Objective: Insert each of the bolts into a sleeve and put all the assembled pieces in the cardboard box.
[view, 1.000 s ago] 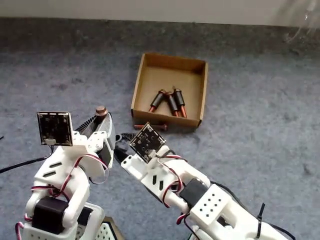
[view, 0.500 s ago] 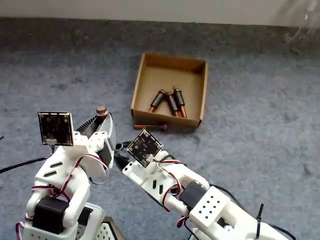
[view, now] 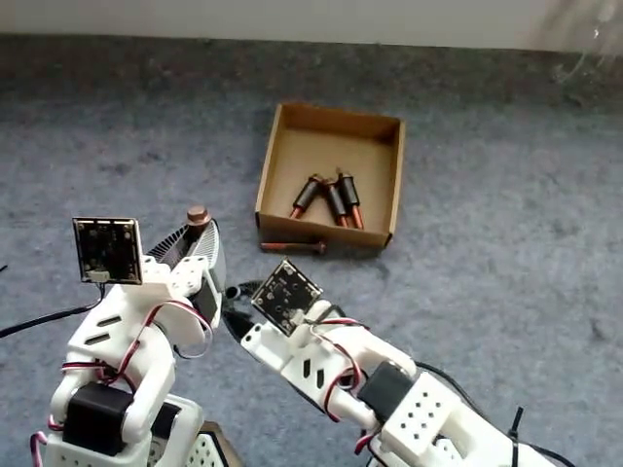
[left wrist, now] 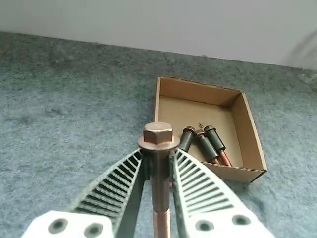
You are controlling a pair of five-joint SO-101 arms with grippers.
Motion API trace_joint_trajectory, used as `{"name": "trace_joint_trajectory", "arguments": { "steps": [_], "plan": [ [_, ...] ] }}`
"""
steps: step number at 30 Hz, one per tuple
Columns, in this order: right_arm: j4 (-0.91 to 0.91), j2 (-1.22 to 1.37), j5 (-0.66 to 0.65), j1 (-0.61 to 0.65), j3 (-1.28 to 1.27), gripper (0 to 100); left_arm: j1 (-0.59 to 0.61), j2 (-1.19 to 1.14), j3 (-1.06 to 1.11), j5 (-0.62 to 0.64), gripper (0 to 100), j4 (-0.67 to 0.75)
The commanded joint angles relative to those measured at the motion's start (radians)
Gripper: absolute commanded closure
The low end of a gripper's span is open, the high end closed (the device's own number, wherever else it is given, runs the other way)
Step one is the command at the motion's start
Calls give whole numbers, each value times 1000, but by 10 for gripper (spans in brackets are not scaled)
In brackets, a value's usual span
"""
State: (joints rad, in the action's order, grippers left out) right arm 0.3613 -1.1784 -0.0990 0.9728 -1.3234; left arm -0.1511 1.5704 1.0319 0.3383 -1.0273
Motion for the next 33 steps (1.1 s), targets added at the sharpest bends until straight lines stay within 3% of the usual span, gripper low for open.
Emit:
{"name": "trace_joint_trajectory", "arguments": {
  "steps": [1,19,33],
  "plan": [
    [8,-87,14,8,10,995,-61,12,-8,5,996,21],
    [15,-90,14,8,10,995,-147,12,-16,-167,996,6],
    [65,-91,14,-1,19,995,-170,13,10,-170,996,-38]
  ]
}}
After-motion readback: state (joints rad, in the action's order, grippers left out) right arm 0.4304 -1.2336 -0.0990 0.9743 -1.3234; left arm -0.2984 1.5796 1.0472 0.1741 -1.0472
